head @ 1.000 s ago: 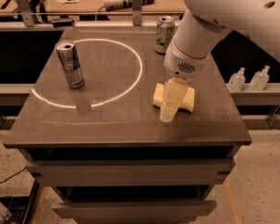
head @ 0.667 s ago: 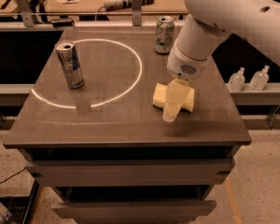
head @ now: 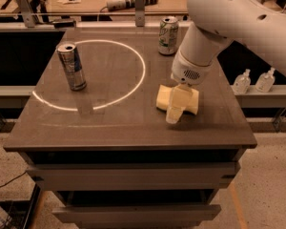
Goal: Move sponge near redbull can
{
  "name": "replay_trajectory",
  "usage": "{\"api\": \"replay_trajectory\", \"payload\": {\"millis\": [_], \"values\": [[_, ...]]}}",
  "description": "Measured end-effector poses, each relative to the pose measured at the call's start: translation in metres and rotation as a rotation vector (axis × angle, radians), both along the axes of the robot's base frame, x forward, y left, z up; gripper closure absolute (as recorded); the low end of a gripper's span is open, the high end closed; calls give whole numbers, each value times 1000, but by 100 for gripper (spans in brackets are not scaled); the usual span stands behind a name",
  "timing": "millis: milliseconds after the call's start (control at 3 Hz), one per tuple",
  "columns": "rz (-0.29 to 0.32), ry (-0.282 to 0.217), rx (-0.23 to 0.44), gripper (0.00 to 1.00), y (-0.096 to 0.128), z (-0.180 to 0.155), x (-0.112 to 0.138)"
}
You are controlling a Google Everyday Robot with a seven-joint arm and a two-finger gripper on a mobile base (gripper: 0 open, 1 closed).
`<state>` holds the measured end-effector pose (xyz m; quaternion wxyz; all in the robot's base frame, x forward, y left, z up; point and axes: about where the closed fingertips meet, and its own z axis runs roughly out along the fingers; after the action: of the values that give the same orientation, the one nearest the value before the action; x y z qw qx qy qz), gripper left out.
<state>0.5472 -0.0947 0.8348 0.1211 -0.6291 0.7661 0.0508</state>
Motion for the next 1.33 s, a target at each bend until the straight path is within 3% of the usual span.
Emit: {"api": "replay_trajectory", "payload": {"millis": [667,1000,1333], "values": [[16,-14,9,64,5,2,6],[26,-26,85,87,22,24,5],[12,-15,207,100,53,48,3]]}}
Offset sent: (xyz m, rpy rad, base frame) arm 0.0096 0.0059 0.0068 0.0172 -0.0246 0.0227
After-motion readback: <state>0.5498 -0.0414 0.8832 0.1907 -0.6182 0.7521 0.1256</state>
